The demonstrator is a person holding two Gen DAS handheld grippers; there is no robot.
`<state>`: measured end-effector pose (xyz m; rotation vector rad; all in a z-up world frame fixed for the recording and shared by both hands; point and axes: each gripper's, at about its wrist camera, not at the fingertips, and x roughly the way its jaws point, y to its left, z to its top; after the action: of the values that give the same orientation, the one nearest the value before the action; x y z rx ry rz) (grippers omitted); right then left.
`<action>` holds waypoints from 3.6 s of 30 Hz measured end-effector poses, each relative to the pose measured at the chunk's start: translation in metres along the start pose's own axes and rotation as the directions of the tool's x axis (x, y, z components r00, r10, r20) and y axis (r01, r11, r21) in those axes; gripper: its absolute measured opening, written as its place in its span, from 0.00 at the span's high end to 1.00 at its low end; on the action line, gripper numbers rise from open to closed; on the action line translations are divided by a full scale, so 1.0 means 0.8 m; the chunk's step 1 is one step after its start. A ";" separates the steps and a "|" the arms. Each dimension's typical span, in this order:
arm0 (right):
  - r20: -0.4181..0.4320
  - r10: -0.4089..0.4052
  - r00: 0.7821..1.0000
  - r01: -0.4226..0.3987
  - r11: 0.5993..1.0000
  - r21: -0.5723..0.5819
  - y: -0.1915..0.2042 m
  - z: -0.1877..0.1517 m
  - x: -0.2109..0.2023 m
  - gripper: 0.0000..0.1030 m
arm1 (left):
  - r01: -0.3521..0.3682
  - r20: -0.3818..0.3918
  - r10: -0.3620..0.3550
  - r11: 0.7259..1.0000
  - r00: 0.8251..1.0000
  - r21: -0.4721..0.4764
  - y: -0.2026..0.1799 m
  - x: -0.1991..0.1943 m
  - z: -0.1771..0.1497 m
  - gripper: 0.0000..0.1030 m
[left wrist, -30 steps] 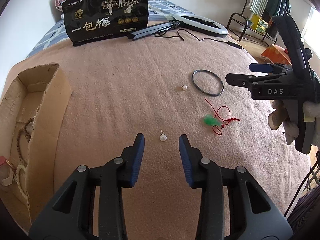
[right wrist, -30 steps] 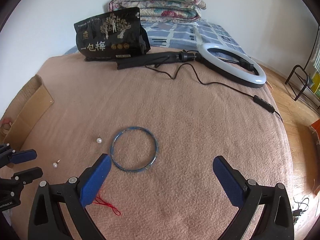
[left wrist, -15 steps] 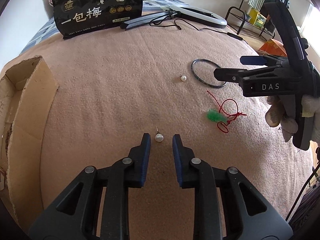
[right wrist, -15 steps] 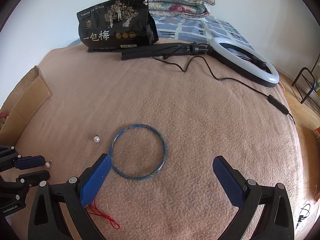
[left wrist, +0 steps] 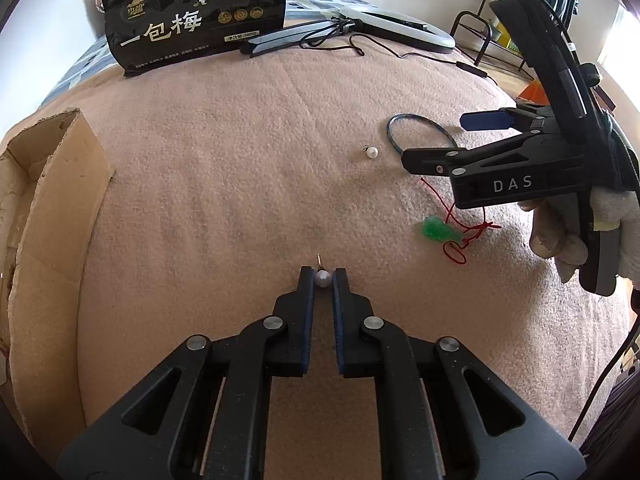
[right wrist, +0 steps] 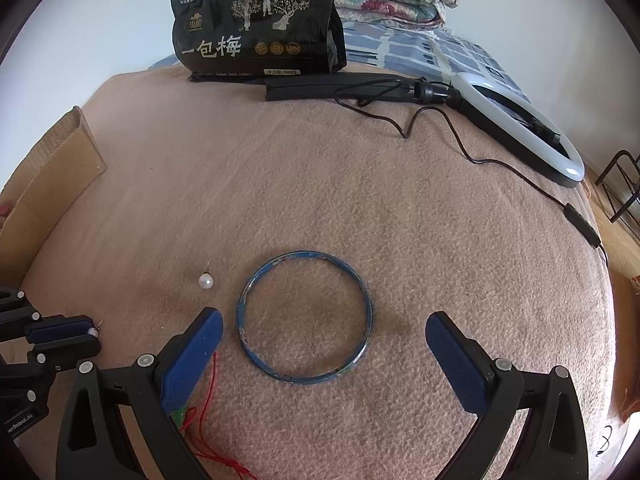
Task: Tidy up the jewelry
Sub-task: 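Close left gripper on a loose white pearl while right gripper grasps the blue bangle, then carry the pearl and blue bangle over the cardboard box with both grippers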
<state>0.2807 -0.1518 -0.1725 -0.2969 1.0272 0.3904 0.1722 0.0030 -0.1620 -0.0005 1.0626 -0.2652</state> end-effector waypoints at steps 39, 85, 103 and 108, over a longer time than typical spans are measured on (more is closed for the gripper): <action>0.034 0.045 0.998 -0.046 0.999 0.022 0.004 0.000 -0.054 0.29 | 0.018 0.108 -0.017 1.000 0.994 -0.008 -0.006 -0.052 0.005 0.93; 0.194 0.162 0.967 -0.143 0.984 -0.109 0.176 0.041 -0.202 0.29 | -0.106 0.324 0.153 0.982 0.934 -0.158 0.105 -0.238 -0.033 0.93; 0.175 0.263 0.949 -0.229 0.954 -0.191 0.274 0.068 -0.180 0.29 | -0.166 0.285 0.255 0.939 0.924 -0.302 0.231 -0.235 -0.040 0.93; 0.160 0.283 0.946 -0.244 0.943 -0.226 0.306 0.070 -0.168 0.29 | -0.170 0.275 0.265 0.931 0.924 -0.324 0.253 -0.229 -0.040 0.93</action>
<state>0.1523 0.0665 -0.0425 -0.2988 0.8403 0.7577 0.1042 0.2426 -0.0453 -0.1860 0.7656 0.0997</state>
